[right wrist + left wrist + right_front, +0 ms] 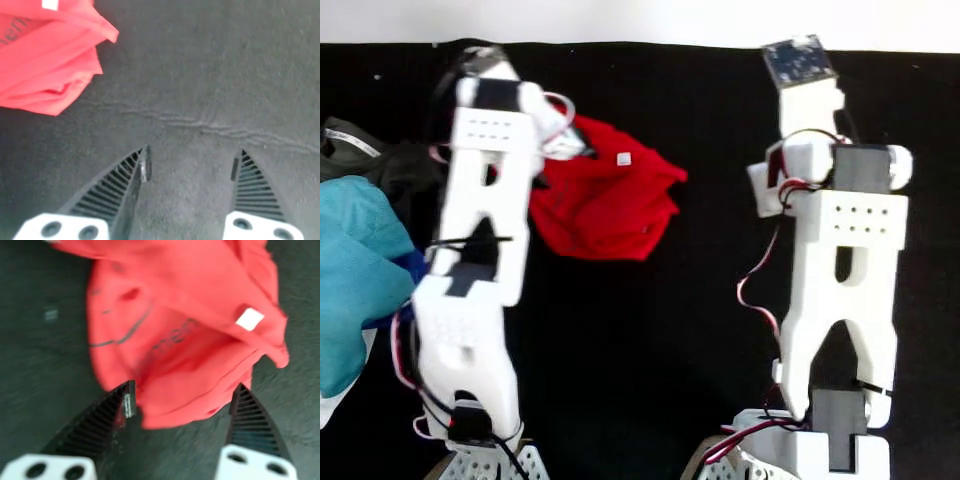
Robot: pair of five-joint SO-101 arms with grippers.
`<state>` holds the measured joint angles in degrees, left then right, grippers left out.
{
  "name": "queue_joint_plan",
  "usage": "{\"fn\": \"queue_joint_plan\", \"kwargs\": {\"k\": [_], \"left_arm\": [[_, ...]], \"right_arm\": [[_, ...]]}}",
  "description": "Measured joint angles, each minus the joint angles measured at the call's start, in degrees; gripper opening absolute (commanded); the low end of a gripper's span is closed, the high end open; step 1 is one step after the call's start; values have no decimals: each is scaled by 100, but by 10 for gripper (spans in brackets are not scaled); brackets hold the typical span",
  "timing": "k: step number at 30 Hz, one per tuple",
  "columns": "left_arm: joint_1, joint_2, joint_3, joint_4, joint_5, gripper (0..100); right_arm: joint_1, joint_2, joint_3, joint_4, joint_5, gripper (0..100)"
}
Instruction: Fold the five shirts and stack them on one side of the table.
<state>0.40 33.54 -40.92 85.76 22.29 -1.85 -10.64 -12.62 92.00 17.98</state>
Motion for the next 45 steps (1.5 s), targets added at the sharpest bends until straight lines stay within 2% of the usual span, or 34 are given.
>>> {"fn": "queue_joint_plan", "kwargs": {"k": [15, 21, 27, 31, 34, 38, 45], "left_arm": [[1468, 1152, 9, -2066, 105, 299], [1618, 1670, 9, -2725, 105, 290], [1609, 2048, -35, -2963, 105, 35], [1582, 2180, -316, -2954, -246, 9], [1521, 2207, -580, -2734, -457, 9], [1240, 2189, -1248, -1811, -563, 9], [484, 1662, -2681, 756, -1609, 9]], "right_arm": [[53, 0, 0, 185, 0, 260], [62, 0, 0, 264, 0, 260], [62, 0, 0, 290, 0, 260], [62, 0, 0, 290, 0, 260], [62, 0, 0, 290, 0, 260], [62, 0, 0, 290, 0, 260], [62, 0, 0, 290, 0, 260]]}}
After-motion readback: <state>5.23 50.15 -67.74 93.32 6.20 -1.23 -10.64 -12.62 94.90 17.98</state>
